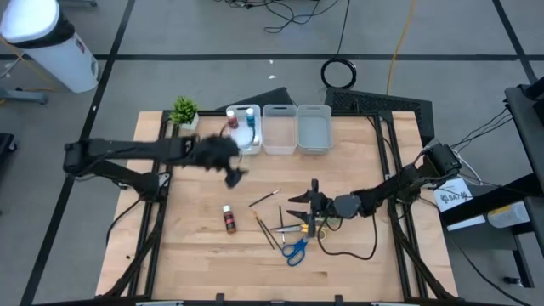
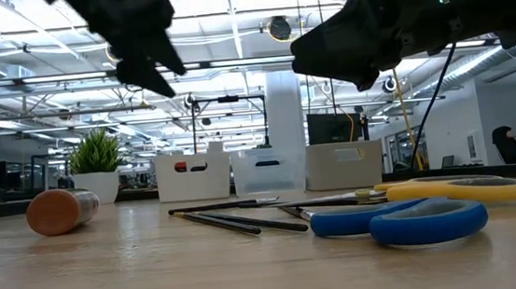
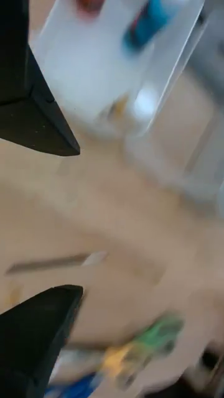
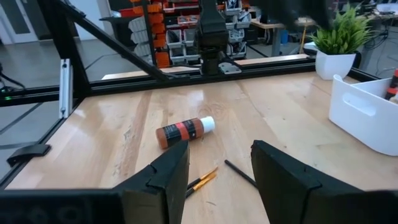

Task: Pick & Place Paint Supplies
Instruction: Put the brown paint bottle into the white bin

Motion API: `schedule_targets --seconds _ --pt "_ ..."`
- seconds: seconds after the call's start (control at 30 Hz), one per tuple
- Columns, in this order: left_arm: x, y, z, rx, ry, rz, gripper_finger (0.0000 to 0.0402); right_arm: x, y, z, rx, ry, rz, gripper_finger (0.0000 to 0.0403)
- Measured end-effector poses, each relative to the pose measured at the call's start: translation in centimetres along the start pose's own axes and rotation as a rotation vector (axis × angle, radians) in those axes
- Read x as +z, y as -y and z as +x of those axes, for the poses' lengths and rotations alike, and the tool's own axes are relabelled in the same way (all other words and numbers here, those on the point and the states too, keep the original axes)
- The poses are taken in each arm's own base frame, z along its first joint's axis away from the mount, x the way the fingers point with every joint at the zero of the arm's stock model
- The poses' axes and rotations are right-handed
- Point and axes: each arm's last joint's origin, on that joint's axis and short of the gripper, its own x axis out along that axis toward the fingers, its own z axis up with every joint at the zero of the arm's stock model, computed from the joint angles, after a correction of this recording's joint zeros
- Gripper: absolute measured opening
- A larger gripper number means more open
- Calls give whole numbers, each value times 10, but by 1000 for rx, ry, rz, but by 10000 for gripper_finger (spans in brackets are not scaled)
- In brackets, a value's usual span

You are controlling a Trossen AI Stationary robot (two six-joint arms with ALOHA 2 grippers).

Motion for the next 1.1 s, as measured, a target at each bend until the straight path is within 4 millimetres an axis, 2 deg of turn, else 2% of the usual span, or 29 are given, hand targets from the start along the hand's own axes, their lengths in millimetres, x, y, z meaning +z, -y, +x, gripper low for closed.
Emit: schedule_targets --seconds 0.13,0.3,0.43,0.53,0.7,0.83,1.1 --pt "-46 32 -3 -107 -97 18 367 0 -2 -1 7 -1 4 159" --pt "-107 58 -4 -179 -285 -71 367 0 -2 -1 8 4 31 156" --pt "-149 67 -5 -164 -387 -114 367 2 -2 -1 7 17 36 156" --pt "-173 69 -2 -144 -371 -154 367 3 -1 0 4 26 40 155" --pt "-195 73 9 -233 -271 -233 367 3 0 0 1 32 42 155" --pt "-200 79 22 -286 -205 -231 367 3 0 0 1 32 42 155" --pt "-189 79 51 -231 -2 -155 367 3 0 0 2 32 70 155"
